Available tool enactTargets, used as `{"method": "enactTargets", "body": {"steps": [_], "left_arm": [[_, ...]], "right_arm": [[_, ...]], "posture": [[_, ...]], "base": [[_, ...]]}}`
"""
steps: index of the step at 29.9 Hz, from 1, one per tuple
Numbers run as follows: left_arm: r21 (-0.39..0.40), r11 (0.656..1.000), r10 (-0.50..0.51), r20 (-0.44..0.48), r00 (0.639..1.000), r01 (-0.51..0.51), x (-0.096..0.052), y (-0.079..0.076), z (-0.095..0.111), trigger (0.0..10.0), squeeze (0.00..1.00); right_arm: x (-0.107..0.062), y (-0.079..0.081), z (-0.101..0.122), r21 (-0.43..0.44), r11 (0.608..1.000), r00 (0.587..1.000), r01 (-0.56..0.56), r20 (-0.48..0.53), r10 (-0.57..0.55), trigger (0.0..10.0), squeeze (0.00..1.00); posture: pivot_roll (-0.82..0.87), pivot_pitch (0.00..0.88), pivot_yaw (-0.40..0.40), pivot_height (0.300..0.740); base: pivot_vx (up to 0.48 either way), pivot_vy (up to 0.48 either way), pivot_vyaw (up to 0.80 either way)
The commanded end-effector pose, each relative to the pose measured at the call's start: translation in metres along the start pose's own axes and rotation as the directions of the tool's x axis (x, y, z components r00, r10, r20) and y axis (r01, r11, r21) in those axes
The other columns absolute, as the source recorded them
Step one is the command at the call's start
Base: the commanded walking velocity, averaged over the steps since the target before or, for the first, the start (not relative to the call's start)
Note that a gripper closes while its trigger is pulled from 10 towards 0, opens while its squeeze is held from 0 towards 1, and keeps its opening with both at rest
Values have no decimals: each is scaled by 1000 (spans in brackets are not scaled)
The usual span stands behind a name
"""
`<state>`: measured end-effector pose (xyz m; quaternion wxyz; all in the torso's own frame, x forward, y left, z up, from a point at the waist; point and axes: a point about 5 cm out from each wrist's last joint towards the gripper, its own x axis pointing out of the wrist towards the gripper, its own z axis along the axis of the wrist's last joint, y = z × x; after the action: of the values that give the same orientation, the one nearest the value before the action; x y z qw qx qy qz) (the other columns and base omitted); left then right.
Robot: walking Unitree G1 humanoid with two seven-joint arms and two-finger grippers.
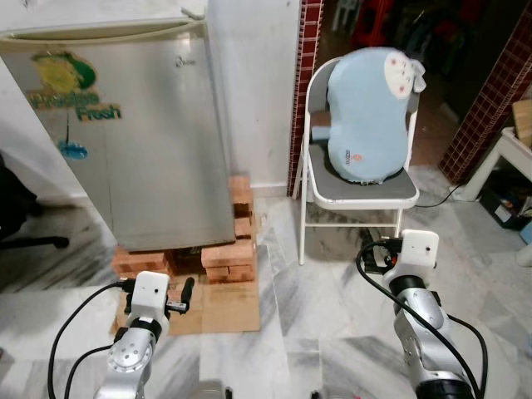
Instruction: Restocking fridge
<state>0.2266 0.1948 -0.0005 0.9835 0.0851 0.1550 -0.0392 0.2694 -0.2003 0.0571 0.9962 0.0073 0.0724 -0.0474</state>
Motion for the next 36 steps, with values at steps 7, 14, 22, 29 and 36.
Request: {"method": "enactTargets", "body": {"steps": [7,14,22,29,36], "left_arm": [[22,1000,0,58,998,-2,3,2,14,10000,0],[50,999,8,88,996,-13,4,3,18,10000,0],[11,1000,5,80,997,-6,8,4,22,10000,0],[-2,1000,1,65,998,-1,9,3,20,10000,0],[-1,1000,-3,53,999,3,9,3,18,10000,0]], "right_arm": [[4,6,10,8,999,999,-41,29,40,10000,0],[4,9,8,19,999,999,-36,24,35,10000,0],[5,9,7,26,999,999,-33,18,32,10000,0],[7,10,7,36,999,999,-33,18,32,10000,0],[8,11,7,42,999,999,-35,16,35,10000,0]], "posture": [[-5,0,-14,740],[-2,0,-12,740],[2,0,-7,740],[7,0,-6,740],[5,0,-7,740]], "base": [[0,39,-800],[0,0,-800],[0,0,-800],[-347,0,-800],[-383,0,-800]]}}
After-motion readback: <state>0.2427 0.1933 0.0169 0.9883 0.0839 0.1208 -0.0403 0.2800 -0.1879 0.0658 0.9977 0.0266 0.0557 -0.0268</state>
